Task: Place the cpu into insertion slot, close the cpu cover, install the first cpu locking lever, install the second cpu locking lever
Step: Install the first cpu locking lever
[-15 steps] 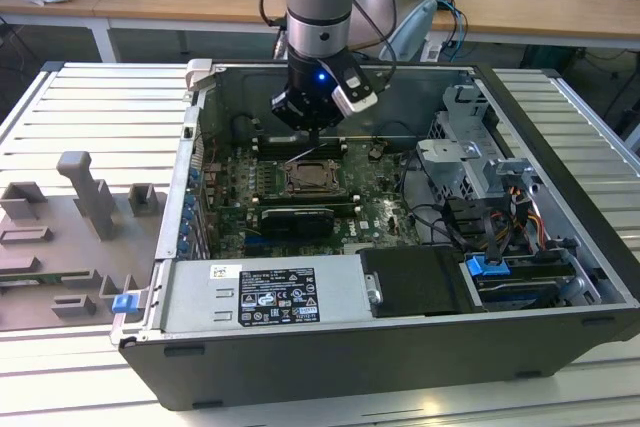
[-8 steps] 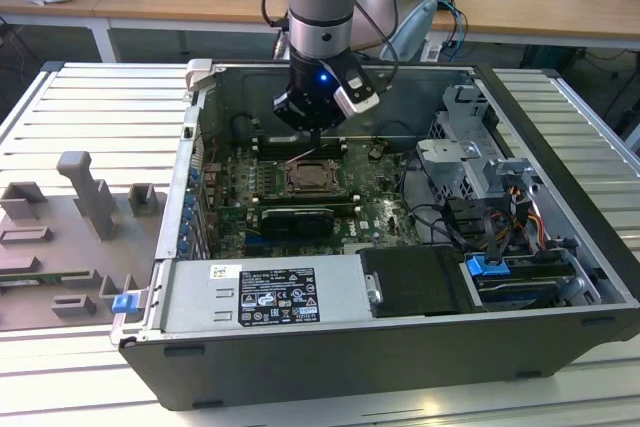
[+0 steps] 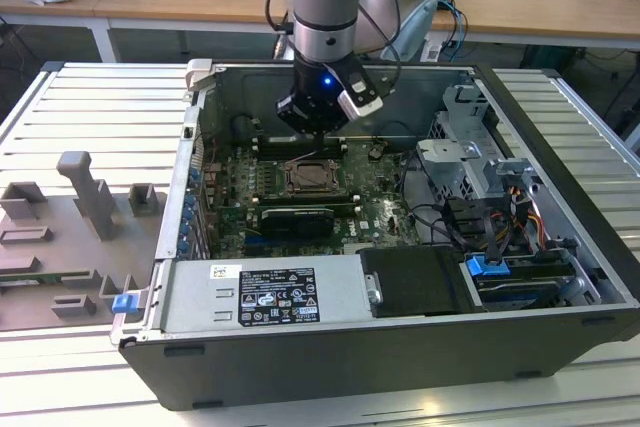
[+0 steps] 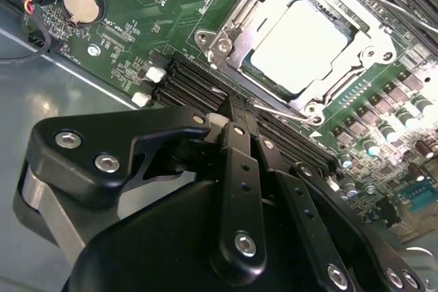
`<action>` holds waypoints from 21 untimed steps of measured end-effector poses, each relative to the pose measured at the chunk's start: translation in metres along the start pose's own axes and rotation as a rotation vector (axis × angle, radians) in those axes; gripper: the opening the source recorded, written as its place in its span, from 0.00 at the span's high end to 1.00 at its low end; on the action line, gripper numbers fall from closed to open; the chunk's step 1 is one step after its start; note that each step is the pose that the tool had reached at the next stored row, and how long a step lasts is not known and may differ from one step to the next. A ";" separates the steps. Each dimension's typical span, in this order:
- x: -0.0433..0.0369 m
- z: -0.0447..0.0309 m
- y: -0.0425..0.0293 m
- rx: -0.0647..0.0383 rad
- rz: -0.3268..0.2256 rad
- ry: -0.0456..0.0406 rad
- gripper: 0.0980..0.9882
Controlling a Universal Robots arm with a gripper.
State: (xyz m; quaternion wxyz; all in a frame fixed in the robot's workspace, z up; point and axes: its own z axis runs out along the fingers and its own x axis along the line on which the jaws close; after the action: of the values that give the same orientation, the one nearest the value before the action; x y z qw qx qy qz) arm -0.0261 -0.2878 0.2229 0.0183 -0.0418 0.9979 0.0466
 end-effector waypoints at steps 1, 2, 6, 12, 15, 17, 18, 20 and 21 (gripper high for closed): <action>-0.0006 0.0013 -0.0002 0.000 0.000 0.0000 0.99; -0.0009 0.0023 -0.0003 0.000 0.000 0.0000 0.99; -0.0013 0.0065 -0.0007 0.000 0.000 0.0000 0.99; -0.0027 0.0145 -0.0016 0.000 0.000 0.0000 0.99; -0.0028 0.0172 -0.0019 0.003 0.000 0.0002 0.99; -0.0030 0.0184 -0.0020 0.004 0.000 0.0003 0.99; -0.0030 0.0188 -0.0021 0.005 0.000 0.0006 0.99; -0.0030 0.0195 -0.0022 0.007 0.000 0.0009 0.99; -0.0030 0.0198 -0.0022 0.008 0.000 0.0009 0.99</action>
State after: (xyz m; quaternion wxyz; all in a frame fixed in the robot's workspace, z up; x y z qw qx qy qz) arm -0.0223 -0.2879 0.2032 0.0180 -0.0418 0.9980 0.0428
